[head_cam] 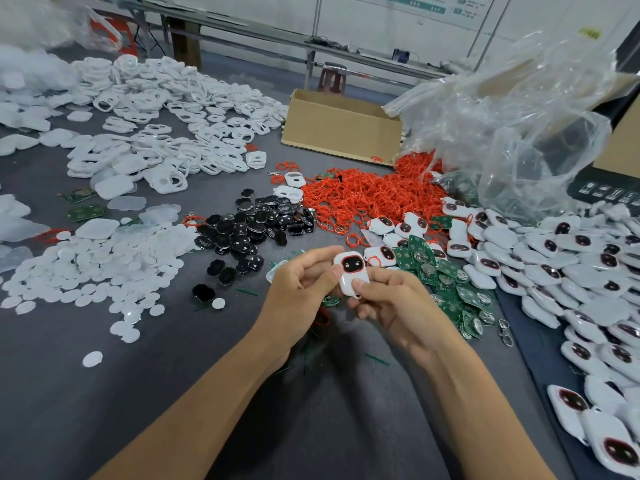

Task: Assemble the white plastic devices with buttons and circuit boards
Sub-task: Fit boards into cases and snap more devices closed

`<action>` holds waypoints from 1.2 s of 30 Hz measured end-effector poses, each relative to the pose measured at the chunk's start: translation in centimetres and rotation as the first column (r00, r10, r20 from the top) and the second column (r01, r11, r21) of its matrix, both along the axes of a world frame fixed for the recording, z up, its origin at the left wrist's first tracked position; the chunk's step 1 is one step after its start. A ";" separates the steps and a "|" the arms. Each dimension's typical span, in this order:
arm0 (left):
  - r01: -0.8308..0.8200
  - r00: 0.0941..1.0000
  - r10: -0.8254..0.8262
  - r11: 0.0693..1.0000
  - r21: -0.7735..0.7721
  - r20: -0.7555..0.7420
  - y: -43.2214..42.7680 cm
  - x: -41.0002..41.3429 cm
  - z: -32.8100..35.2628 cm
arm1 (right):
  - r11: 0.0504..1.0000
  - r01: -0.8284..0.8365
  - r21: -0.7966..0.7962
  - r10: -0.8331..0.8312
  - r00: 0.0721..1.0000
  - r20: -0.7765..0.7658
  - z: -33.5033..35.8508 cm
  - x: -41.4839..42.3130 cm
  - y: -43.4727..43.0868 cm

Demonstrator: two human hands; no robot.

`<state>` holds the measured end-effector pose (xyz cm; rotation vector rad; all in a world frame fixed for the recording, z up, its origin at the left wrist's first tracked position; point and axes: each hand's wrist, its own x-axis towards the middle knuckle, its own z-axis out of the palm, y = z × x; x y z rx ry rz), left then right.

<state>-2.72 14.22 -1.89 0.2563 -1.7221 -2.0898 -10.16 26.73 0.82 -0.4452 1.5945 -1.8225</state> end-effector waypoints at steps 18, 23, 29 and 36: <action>-0.181 0.983 0.181 0.983 -0.010 0.014 -0.7 -0.2 -0.1 | 0.840 0.538 -0.073 -0.458 0.630 -0.627 -1.2 -0.9 1.2; -0.480 0.866 0.474 0.704 -0.523 -0.157 -2.1 0.4 0.4 | 0.891 0.445 0.096 -0.078 0.357 -0.931 -3.1 1.2 -0.7; -0.228 0.678 0.735 0.212 -0.950 0.001 -13.5 -1.9 2.8 | 0.853 0.504 0.140 -0.047 0.341 -0.939 -3.7 1.4 -0.5; 0.072 0.688 0.711 0.133 -0.989 0.146 -24.2 -3.4 2.6 | 0.854 0.501 0.143 -0.038 0.334 -0.942 -3.6 1.4 -1.0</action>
